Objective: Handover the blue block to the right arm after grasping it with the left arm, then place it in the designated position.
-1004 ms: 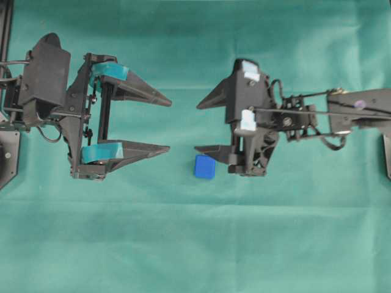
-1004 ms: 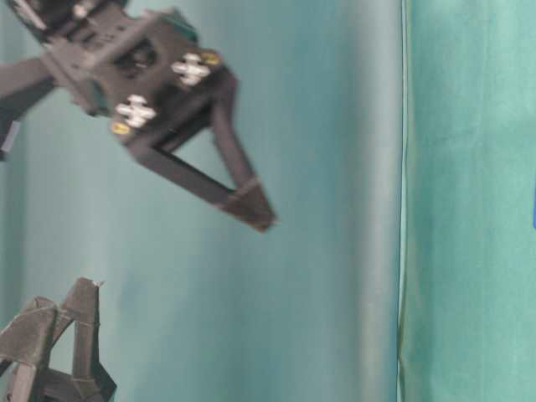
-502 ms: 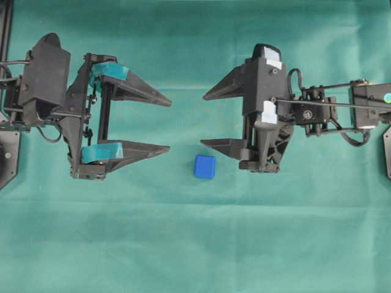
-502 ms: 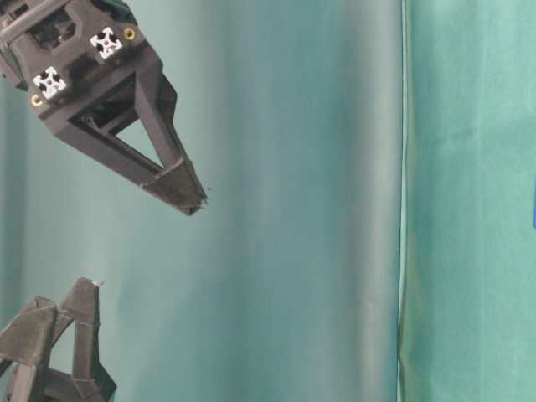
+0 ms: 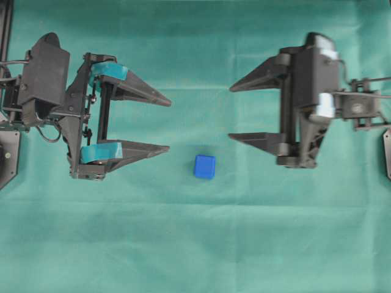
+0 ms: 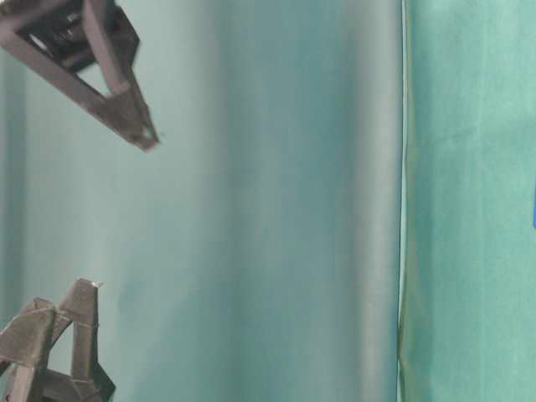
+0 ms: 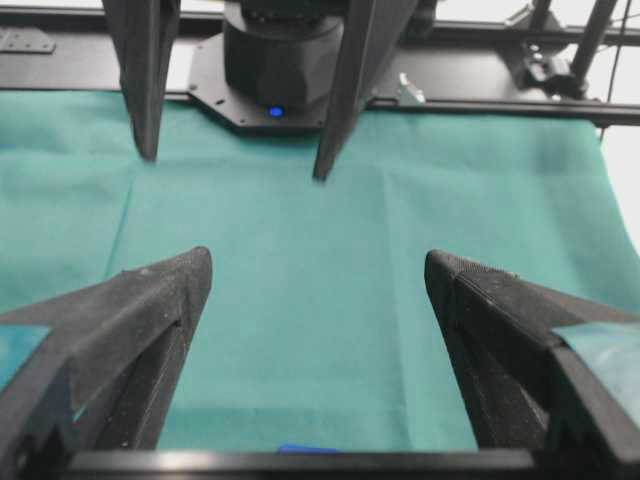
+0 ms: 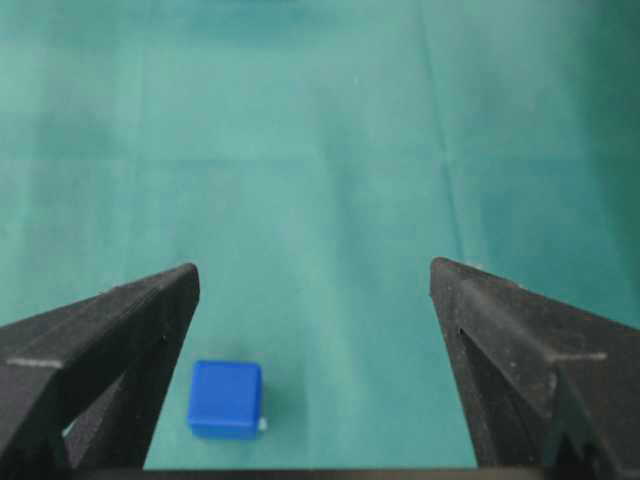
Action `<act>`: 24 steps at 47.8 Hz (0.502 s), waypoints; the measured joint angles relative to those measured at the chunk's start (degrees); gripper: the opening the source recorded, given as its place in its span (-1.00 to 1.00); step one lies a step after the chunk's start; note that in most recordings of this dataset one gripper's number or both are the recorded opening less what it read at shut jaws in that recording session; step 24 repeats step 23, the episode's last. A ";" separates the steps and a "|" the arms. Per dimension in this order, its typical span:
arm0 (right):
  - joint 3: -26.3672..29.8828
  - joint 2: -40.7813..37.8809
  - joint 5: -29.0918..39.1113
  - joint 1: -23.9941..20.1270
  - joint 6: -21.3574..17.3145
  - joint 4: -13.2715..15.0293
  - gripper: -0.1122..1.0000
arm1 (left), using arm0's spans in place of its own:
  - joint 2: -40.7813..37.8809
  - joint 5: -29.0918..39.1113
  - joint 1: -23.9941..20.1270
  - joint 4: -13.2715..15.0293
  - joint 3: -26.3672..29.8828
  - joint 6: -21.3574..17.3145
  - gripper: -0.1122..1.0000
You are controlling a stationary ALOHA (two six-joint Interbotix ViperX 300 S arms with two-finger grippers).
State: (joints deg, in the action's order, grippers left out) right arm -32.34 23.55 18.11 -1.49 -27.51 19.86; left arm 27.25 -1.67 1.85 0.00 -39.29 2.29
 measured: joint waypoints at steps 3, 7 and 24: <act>-0.88 1.41 -1.05 0.00 -0.09 0.70 0.84 | 0.09 0.00 0.09 0.00 0.00 0.00 1.00; -1.76 3.16 -2.29 0.00 -0.09 1.41 0.84 | 0.18 0.00 0.09 0.00 0.00 0.00 1.00; -4.31 6.33 -4.83 0.00 -0.09 3.08 0.84 | 0.18 0.53 0.09 0.00 0.00 -0.09 1.00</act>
